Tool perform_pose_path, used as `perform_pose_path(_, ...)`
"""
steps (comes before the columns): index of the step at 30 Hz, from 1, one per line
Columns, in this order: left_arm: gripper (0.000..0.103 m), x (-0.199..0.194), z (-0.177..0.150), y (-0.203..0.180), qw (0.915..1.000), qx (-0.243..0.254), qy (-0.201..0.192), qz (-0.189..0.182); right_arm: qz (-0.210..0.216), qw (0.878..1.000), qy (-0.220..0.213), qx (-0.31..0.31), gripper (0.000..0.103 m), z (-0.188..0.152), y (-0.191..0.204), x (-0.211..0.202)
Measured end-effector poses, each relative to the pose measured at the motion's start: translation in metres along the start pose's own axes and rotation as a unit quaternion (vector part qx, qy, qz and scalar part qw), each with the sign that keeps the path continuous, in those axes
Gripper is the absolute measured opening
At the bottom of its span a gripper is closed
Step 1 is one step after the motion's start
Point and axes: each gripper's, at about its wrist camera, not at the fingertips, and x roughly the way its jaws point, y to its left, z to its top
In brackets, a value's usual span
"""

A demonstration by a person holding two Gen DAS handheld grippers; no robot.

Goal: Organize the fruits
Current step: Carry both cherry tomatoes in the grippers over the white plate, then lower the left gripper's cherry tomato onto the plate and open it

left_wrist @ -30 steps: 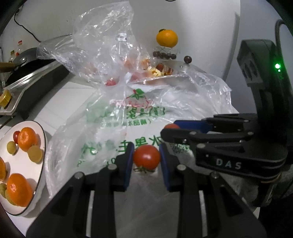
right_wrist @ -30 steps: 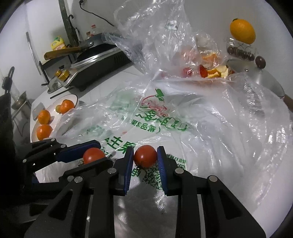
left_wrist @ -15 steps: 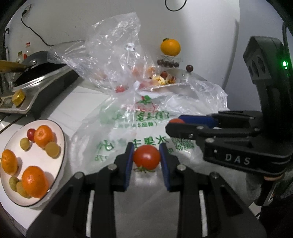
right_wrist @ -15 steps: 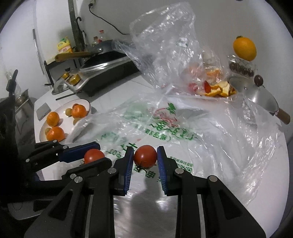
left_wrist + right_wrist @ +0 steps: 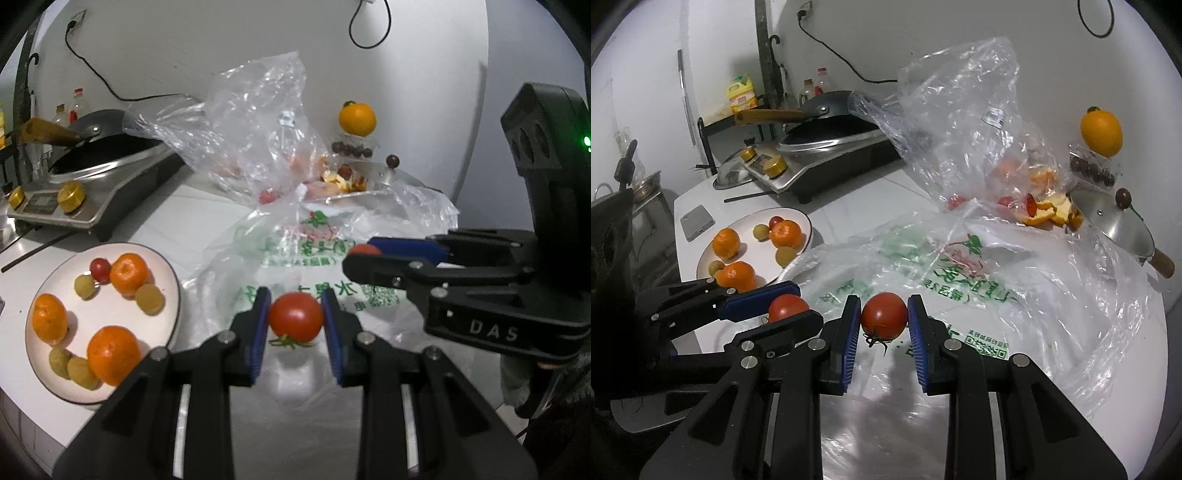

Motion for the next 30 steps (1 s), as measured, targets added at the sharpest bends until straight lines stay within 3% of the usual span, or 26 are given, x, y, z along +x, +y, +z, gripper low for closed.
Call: perform_pose_path(30, 0.029, -0.056, -0.004, 0.062, 0.9959, -0.037, -0.045, 0.070, 0.034, 0.998, -0.021, -0.056, 0.028, 0.025, 0.067, 0.001)
